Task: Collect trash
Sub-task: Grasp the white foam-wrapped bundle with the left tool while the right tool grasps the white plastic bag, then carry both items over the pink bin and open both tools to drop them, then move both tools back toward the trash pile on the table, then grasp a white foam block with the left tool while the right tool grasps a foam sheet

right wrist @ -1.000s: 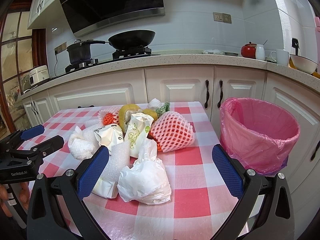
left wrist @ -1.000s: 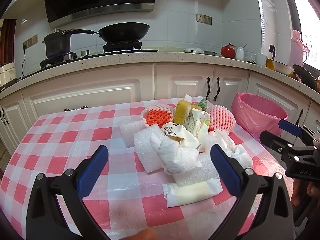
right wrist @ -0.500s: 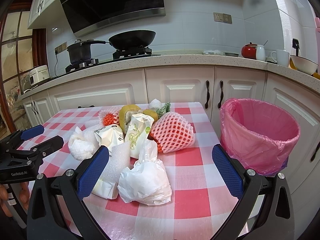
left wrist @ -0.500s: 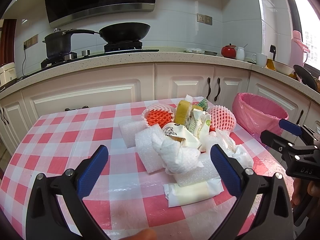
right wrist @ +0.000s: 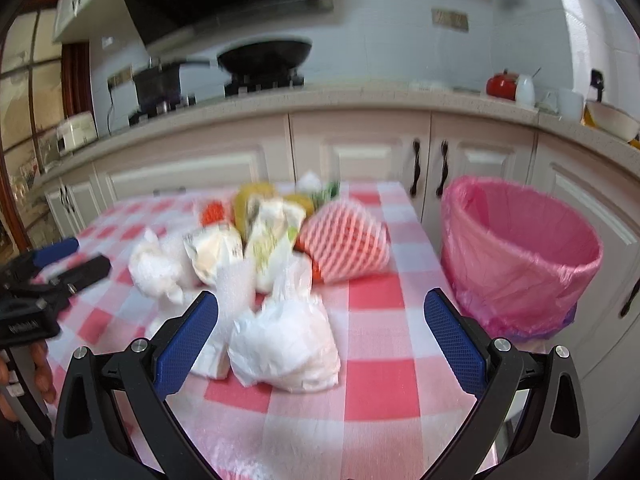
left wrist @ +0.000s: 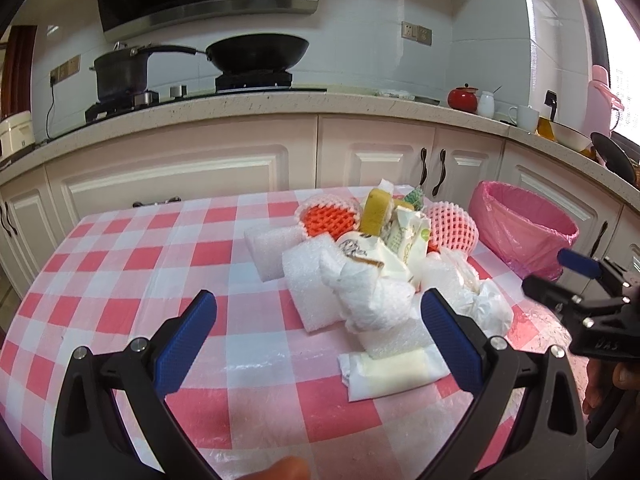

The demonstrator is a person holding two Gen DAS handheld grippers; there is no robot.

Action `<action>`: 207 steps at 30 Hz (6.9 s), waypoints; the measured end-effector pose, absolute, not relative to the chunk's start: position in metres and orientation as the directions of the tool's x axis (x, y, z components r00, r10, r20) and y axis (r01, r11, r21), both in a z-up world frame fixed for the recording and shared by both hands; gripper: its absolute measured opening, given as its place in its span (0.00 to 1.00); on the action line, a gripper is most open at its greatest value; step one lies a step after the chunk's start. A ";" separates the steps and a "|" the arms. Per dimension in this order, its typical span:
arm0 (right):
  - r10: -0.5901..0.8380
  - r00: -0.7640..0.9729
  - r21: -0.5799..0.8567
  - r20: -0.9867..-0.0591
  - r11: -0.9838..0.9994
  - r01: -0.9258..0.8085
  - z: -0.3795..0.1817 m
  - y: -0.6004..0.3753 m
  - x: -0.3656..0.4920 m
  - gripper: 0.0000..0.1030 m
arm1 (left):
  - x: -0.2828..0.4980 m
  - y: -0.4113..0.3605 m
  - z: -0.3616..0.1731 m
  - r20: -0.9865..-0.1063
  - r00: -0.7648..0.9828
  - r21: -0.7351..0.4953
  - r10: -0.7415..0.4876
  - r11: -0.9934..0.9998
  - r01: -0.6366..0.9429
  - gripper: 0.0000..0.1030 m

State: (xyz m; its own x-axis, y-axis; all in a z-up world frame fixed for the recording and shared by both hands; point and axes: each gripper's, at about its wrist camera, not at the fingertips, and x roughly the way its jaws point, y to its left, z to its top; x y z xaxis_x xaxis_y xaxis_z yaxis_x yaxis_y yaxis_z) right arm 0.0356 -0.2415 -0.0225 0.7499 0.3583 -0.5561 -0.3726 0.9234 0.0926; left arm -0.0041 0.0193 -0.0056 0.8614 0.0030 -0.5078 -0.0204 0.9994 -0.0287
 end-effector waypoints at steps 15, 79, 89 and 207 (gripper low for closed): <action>0.367 0.579 0.130 -0.728 0.903 -0.410 -0.063 -0.214 0.070 0.86 | 0.024 0.022 -0.015 -0.597 0.778 -0.188 -0.197 0.977 0.104 0.80; 0.242 0.760 0.095 -0.604 0.968 -0.233 0.036 -0.393 0.163 0.48 | 0.152 -0.158 0.068 -0.531 0.729 -0.156 -0.431 0.896 0.416 0.30; 0.196 0.758 0.116 -0.622 0.980 -0.159 0.028 -0.447 0.197 0.48 | 0.207 -0.239 0.070 -0.556 0.642 -0.195 -0.528 0.833 0.518 0.30; 0.316 0.650 0.141 -0.691 0.941 -0.307 -0.029 -0.220 0.073 0.77 | 0.072 0.036 -0.048 -0.705 0.703 -0.185 -0.087 0.981 -0.063 0.53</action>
